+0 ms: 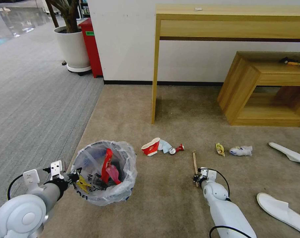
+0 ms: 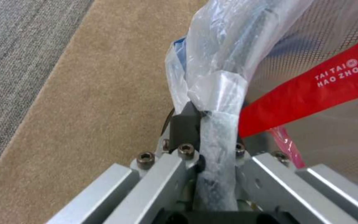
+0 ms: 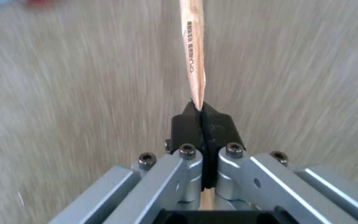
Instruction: Pick up the trash bin and place the garbage on the floor into it.
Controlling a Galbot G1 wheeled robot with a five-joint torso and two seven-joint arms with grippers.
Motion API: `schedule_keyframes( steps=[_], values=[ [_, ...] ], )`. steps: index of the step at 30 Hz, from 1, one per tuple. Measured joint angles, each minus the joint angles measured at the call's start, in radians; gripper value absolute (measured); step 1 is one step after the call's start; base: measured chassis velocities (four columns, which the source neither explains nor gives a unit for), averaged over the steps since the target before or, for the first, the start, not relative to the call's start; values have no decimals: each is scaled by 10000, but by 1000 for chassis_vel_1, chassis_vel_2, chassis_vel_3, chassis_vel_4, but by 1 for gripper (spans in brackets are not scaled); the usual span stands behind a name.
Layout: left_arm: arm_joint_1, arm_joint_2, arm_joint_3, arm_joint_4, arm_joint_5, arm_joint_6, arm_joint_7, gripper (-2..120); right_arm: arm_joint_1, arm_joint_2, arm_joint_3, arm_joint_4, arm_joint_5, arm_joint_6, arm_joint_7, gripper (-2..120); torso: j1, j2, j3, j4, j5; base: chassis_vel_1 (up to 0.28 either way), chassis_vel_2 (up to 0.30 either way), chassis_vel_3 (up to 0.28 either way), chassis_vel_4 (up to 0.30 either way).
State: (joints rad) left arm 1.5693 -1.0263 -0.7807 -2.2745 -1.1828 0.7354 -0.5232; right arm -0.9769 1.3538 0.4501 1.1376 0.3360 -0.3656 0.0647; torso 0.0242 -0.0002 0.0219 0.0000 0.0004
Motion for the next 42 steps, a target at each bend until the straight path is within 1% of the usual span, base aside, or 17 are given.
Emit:
schedule_keyframes(
  steps=[4, 5, 7, 9, 10, 12, 13, 16, 17, 20, 21, 24, 25, 28, 35, 39, 42],
  values=[
    [25, 78, -6, -38, -72, 0, -99, 0, -344, -228, 46, 1598, -646, 560, -69, 0, 0, 0, 0, -1, -2, 0, 0, 0, 0],
    [25, 78, -6, -38, -72, 0, -99, 0, -344, -228, 46, 1598, -646, 560, -69, 0, 0, 0, 0, -1, -2, 0, 0, 0, 0],
    [-14, 145, 10, -27, -161, 0, -240, 0, -503, -449, -54, 2725, -292, 643, -198, 0, 0, 0, -2, -1, -10, 0, 0, 0, 0],
    [-40, 178, 30, -11, -229, 0, -335, 0, -537, -535, -128, 3101, -105, 687, -284, 0, 0, 0, -2, -1, -7, 0, 0, 0, 0],
    [-132, 270, 103, 54, -427, 0, -642, 0, -532, -822, -430, 4123, 495, 826, -611, 0, 1, 0, -2, -2, -8, 0, 0, 0, 0],
    [-258, 391, 231, 157, -610, 0, -918, 0, -311, -1111, -947, 5041, 1085, 916, -909, 0, 0, 0, -2, -2, -11, 0, 0, 0, 0],
    [-258, 391, 231, 157, -610, 0, -918, 0, -311, -1111, -947, 5041, 1085, 916, -909, 0, 0, 0, -2, -2, -11, 0, 0, 0, 0],
    [-526, 655, 491, 353, -947, 0, -1285, 0, 453, -1508, -2135, 6110, 1708, 939, -1101, 0, 0, 0, -3, 2, -10, 0, 0, 0, 0],
    [-526, 655, 491, 353, -947, 0, -1285, 0, 453, -1508, -2135, 6110, 1708, 939, -1101, 0, 0, 0, -3, 2, -10, 0, 0, 0, 0],
    [-847, 1022, 787, 683, -1242, 0, -1435, 0, 1884, -1904, -3714, 6739, 2208, 945, -1378, 0, 0, 0, -2, -4, -12, 0, 0, 0, 0],
    [-847, 1022, 787, 683, -1242, 0, -1435, 0, 1884, -1904, -3714, 6739, 2208, 945, -1378, 0, 0, 0, -2, -4, -12, 0, 0, 0, 0],
    [-1055, 1192, 1047, 962, -1331, -1, -1450, 0, 3142, -1548, -5345, 6974, 2610, 875, -1433, 0, 1, 0, -2, 2, -12, 0, 0, 0, 0],
    [-1055, 1192, 1047, 962, -1331, -1, -1450, 0, 3142, -1548, -5345, 6974, 2610, 875, -1433, 0, 1, 0, -2, 2, -12, 0, 0, 0, 0],
    [-1244, 1180, 1334, 1143, -1353, -1, -1450, 0, 3689, -1114, -6693, 7105, 3100, 688, -1309, 0, 1, 0, -3, 4, -11, 0, 0, 0, 0],
    [-1417, 1084, 1500, 1203, -1493, -1, -1515, 0, 3575, -1004, -7838, 7125, 3380, 548, -1096, 0, 0, 0, -2, -3, -10, 0, 0, 0, 0],
    [-1419, 1084, 1493, 1188, -1563, -1, -1534, 0, 3371, -1076, -8043, 7059, 3151, 572, -1075, 0, 1, 0, -2, -2, -9, 0, 0, 0, 0],
    [-1412, 1090, 1468, 1161, -1600, -1, -1539, 0, 3191, -1156, -8169, 7038, 2983, 597, -1040, 8, 1, 0, -2, -2, -8, 0, 0, 0, 0]
  ],
)
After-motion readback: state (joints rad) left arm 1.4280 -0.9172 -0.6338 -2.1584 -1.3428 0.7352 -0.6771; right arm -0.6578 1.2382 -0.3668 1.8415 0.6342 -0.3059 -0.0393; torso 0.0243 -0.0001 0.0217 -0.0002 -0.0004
